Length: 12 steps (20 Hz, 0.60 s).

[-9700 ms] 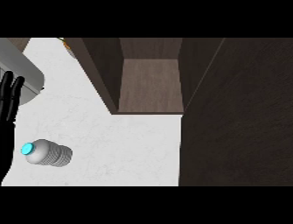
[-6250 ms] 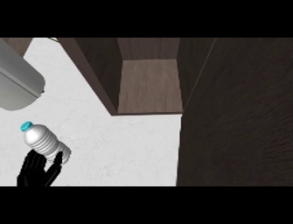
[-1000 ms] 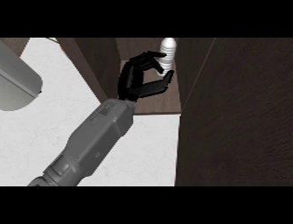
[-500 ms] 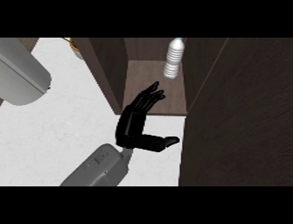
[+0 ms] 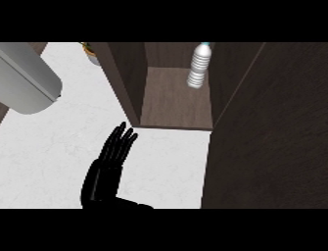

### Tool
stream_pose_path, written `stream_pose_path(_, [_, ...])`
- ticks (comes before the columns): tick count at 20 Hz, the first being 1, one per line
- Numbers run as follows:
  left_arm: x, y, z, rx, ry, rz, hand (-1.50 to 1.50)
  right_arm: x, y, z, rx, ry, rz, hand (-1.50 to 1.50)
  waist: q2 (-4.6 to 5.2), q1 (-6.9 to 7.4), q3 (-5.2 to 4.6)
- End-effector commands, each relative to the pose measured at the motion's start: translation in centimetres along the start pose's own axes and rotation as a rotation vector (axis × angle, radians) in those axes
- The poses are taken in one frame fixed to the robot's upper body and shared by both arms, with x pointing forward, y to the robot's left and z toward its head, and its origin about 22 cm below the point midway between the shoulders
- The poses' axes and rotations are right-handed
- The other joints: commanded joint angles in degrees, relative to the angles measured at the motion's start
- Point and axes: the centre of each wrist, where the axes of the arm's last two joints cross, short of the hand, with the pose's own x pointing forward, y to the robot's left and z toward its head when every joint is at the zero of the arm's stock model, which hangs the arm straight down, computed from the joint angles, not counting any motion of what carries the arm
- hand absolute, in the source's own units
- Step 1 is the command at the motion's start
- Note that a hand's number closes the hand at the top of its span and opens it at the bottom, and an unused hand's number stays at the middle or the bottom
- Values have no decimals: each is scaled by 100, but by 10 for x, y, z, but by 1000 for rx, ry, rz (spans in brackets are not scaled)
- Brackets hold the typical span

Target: Pick up the bottled water, place it into the cabinet and close the cabinet

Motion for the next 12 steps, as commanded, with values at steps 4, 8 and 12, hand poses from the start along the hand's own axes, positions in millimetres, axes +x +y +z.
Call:
stream_pose_path(4, [30, 35, 49, -52, -22, -10, -150, 32, -8, -25, 382, -39, 176, 150, 4, 158, -27])
stream_pose_path(8, [59, 65, 55, -25, -59, -54, -150, 41, -6, -34, 428, -74, 199, 150, 24, 138, -31])
stream_pose_path(12, [78, 99, 87, -5, -58, -68, -150, 48, 1, -38, 395, -100, 133, 150, 30, 162, -43])
